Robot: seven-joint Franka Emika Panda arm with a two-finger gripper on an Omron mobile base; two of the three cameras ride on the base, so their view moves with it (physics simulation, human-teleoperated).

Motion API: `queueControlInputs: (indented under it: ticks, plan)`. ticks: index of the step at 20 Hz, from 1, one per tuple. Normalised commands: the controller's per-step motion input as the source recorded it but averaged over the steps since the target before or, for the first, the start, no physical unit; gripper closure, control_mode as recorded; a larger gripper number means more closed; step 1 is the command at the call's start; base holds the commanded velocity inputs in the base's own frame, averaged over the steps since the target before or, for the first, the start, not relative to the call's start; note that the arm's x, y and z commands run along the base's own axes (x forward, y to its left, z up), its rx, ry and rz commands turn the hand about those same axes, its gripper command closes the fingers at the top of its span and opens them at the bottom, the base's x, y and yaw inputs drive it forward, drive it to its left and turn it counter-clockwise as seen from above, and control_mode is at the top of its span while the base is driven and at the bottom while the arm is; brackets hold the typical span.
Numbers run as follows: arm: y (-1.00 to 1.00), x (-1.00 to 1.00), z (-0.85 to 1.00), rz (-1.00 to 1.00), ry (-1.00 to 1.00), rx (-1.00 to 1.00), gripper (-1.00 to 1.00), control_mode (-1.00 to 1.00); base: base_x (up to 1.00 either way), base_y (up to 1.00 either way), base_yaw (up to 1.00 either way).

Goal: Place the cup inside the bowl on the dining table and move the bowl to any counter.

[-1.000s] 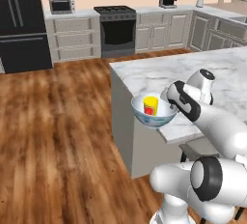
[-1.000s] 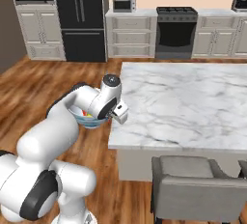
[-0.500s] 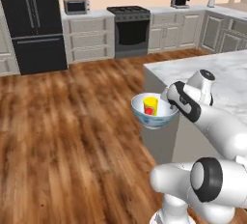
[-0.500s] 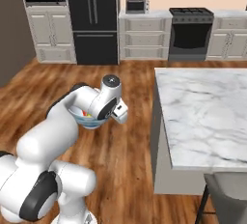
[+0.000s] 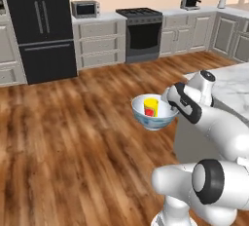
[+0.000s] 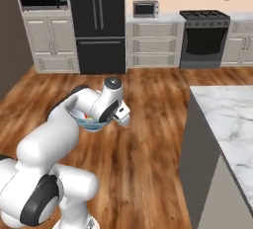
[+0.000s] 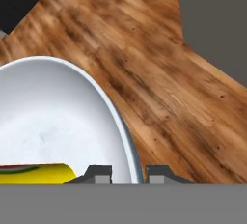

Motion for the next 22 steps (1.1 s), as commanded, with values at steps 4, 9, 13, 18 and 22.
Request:
queueControlInputs:
  ticks: [4, 9, 13, 18, 22]
  plan:
    - [0.00, 0.00, 0.00, 0.00, 0.00, 0.00, 1.00, 1.00, 1.00, 0.65, -0.12]
    - [0.00, 0.00, 0.00, 0.00, 0.00, 0.00, 1.00, 1.00, 1.00, 0.55, -0.10]
    - [0.00, 0.00, 0.00, 0.00, 0.00, 0.00, 1.00, 1.00, 1.00, 0.53, -0.10]
    - [0.00, 0.00, 0.00, 0.00, 0.00, 0.00, 1.00, 1.00, 1.00, 0.53, -0.10]
    - [0.00, 0.00, 0.00, 0.00, 0.00, 0.00, 1.00, 1.00, 1.00, 0.52, -0.09]
